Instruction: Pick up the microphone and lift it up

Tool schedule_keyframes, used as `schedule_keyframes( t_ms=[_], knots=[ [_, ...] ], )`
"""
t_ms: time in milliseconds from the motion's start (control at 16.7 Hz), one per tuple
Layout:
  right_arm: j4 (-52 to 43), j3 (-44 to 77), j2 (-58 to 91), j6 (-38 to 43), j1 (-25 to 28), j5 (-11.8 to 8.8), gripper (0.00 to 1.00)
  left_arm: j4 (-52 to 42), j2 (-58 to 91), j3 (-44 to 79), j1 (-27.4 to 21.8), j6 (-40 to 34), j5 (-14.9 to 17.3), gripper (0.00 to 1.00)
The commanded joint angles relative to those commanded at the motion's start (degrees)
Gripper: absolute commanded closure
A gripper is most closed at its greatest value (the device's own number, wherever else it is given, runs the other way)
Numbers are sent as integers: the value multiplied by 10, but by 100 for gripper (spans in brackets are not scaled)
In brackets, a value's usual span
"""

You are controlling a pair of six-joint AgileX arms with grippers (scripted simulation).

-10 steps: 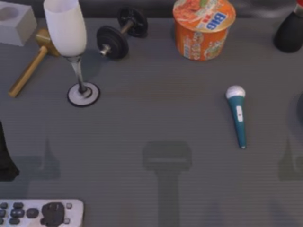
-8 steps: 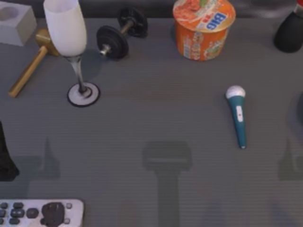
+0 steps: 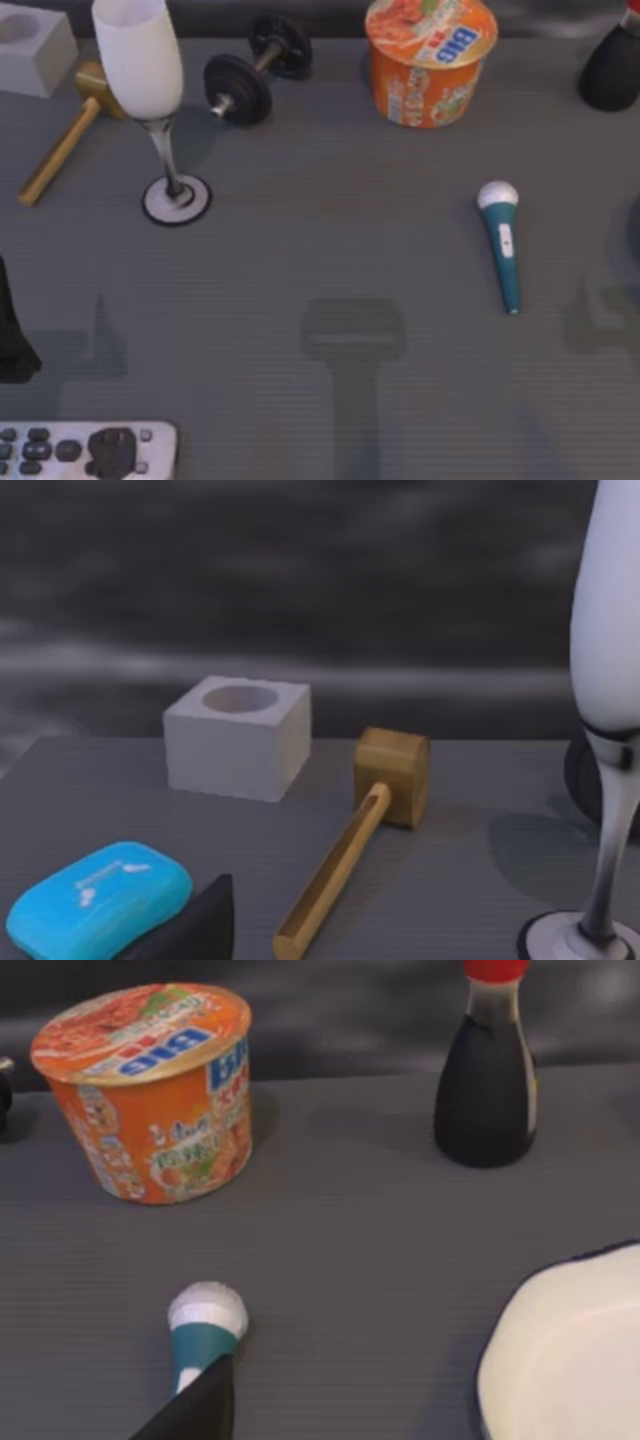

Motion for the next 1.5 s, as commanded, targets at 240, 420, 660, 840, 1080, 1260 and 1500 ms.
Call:
schedule_keyframes(
  t_ms=[240, 420, 660, 840, 1080, 1260, 1500],
  knots=[
    [-114, 161, 239, 49, 45, 6, 0, 0, 0, 0, 0, 0, 0, 0],
    [-206, 284, 428, 87, 81, 11, 0, 0, 0, 0, 0, 0, 0, 0],
    [-316, 435, 637, 134, 125, 15, 0, 0, 0, 0, 0, 0, 0, 0],
    [-379, 531, 761, 163, 152, 17, 0, 0, 0, 0, 0, 0, 0, 0],
    [-432, 619, 871, 188, 176, 19, 0, 0, 0, 0, 0, 0, 0, 0],
    [-443, 640, 893, 194, 182, 19, 0, 0, 0, 0, 0, 0, 0, 0],
    [-442, 638, 892, 193, 179, 19, 0, 0, 0, 0, 0, 0, 0, 0]
  ],
)
